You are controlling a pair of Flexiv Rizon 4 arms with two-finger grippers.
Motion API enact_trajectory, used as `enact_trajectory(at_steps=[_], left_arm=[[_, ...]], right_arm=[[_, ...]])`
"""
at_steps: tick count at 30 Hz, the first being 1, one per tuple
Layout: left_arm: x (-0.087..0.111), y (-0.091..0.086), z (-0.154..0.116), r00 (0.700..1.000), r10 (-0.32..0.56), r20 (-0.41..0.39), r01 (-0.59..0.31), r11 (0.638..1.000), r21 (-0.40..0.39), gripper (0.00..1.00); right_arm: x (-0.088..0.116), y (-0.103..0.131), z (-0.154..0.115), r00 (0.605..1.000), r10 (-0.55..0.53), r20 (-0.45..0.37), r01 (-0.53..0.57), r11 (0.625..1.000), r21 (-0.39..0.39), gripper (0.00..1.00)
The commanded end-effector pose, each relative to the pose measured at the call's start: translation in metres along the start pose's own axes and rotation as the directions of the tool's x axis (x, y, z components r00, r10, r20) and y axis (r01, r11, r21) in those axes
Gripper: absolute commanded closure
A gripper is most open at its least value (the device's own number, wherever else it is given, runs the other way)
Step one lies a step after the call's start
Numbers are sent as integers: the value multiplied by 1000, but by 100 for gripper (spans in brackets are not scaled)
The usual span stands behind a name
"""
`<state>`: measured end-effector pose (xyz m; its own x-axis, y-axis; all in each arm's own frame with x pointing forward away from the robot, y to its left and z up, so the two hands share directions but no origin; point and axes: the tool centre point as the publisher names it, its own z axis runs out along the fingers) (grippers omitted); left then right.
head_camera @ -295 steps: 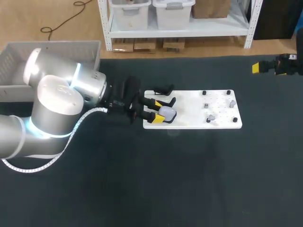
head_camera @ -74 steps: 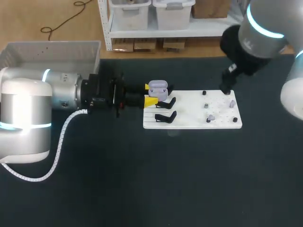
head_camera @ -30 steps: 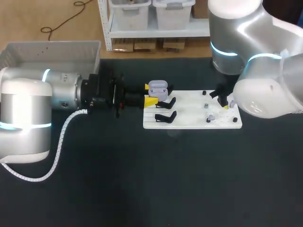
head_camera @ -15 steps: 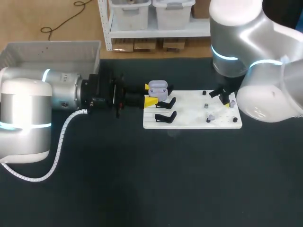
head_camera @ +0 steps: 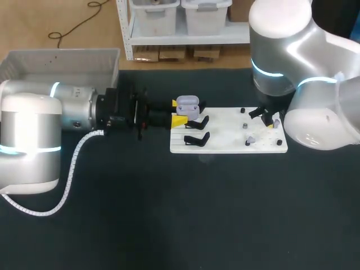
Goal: Pick up each earbud case from the left stands, insert the matching earbuds, close the lid, and place the case in the box.
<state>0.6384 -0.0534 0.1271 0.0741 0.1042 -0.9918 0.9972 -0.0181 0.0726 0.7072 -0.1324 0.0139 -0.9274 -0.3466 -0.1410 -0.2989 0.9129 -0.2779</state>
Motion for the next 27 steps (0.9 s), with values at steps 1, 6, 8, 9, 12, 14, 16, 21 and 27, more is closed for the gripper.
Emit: enact_trajectory(at_steps=[1,6,8,9,12,14,16,21,27], left_arm=[[1,0,0,1000,2,3,-2,1000,-2,100],[1,0,0,1000,2,3,-2,1000,-2,100],[1,0,0,1000,2,3,-2,1000,-2,100],[1,0,0,1000,2,3,-2,1000,-2,100],[1,0,0,1000,2,3,-2,1000,-2,100],[1,0,0,1000,2,3,-2,1000,-2,100],[1,0,0,1000,2,3,-2,1000,-2,100],[1,0,0,1000,2,3,-2,1000,-2,100],[1,0,0,1000,2,3,-2,1000,-2,100]], right_arm=[[1,1,3,1000,6,4,-6,1000,4,68],[1,1,4,1000,10,2,-10,1000,3,71],[2,1,5,1000,10,1,-10,1000,3,72],[2,1,5,1000,10,1,-10,1000,4,74],[2,2,5,1000,12,-1,-12,1000,5,76],[3,2,5,1000,13,-2,-13,1000,5,84],[3,2,5,1000,13,-3,-13,1000,7,100],[6,2,2,1000,13,-2,-13,1000,18,100],[11,2,-26,1000,-6,-8,6,999,39,100]])
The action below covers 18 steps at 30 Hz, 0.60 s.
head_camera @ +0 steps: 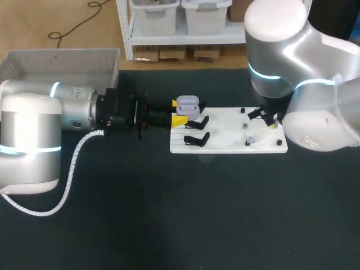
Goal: Pick up each earbud case from the left stands, insert the matching earbuds, close the lid, and place the case in the box.
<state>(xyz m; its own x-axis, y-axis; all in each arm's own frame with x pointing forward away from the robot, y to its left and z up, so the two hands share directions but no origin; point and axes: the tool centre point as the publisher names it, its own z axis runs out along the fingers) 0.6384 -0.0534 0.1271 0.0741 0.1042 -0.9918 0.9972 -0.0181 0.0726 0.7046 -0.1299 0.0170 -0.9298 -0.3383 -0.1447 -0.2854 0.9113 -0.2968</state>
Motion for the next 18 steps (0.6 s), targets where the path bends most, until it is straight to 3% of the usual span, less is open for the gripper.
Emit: enact_trajectory(at_steps=[1,7,13,18], left_arm=[[1,0,0,1000,2,3,-2,1000,-2,100],[1,0,0,1000,2,3,-2,1000,-2,100],[1,0,0,1000,2,3,-2,1000,-2,100],[1,0,0,1000,2,3,-2,1000,-2,100]], right_arm=[[12,0,-31,1000,-23,-20,23,1000,17,100],[16,6,-92,999,-16,-36,16,1000,11,100],[16,26,-156,997,13,-73,-17,998,-67,100],[18,46,-183,997,51,-64,-57,993,-104,100]])
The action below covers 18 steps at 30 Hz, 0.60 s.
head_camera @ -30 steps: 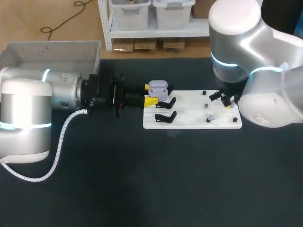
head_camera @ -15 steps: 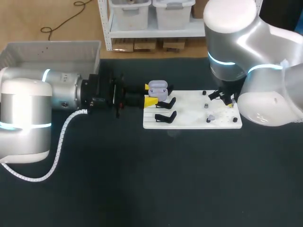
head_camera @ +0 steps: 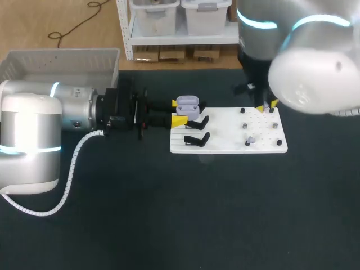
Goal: Pick up each earbud case from the left stands, insert the matching earbuds, close the lid, and place the case in the box.
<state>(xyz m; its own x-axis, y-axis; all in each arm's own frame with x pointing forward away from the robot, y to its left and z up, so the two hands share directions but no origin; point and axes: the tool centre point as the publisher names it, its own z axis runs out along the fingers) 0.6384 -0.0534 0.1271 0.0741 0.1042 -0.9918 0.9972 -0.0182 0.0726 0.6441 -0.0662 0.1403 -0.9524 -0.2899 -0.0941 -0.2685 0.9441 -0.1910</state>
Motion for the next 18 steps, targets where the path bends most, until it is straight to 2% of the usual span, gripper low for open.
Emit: enact_trajectory(at_steps=[1,7,18], left_arm=[[1,0,0,1000,2,3,-2,1000,-2,100],[1,0,0,1000,2,3,-2,1000,-2,100],[1,0,0,1000,2,3,-2,1000,-2,100]], right_arm=[[5,18,-39,1000,14,1,-14,1000,-4,100],[10,47,-56,999,17,48,-16,999,-32,100],[10,47,-56,999,17,48,-16,999,-32,100]])
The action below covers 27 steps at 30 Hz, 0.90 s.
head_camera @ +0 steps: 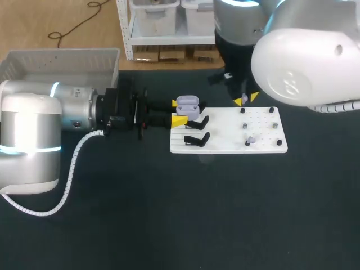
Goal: Pick up each earbud case from the left stands, insert the matching earbuds, close the lid, and place the case in the box.
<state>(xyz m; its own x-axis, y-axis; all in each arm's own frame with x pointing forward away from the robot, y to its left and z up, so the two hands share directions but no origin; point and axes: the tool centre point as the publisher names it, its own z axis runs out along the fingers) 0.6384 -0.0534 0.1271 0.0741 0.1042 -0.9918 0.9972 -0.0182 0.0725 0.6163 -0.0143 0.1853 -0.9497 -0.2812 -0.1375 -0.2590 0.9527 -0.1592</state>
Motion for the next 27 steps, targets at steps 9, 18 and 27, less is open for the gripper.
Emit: enact_trajectory(at_steps=[9,18,27], left_arm=[[1,0,0,1000,2,3,-2,1000,-2,100],[1,0,0,1000,2,3,-2,1000,-2,100],[1,0,0,1000,2,3,-2,1000,-2,100]], right_arm=[[2,-1,0,1000,1,6,-1,1000,-1,100],[-12,31,-18,973,229,-37,-229,973,9,100],[-20,64,-17,920,363,-147,-374,926,-58,100]])
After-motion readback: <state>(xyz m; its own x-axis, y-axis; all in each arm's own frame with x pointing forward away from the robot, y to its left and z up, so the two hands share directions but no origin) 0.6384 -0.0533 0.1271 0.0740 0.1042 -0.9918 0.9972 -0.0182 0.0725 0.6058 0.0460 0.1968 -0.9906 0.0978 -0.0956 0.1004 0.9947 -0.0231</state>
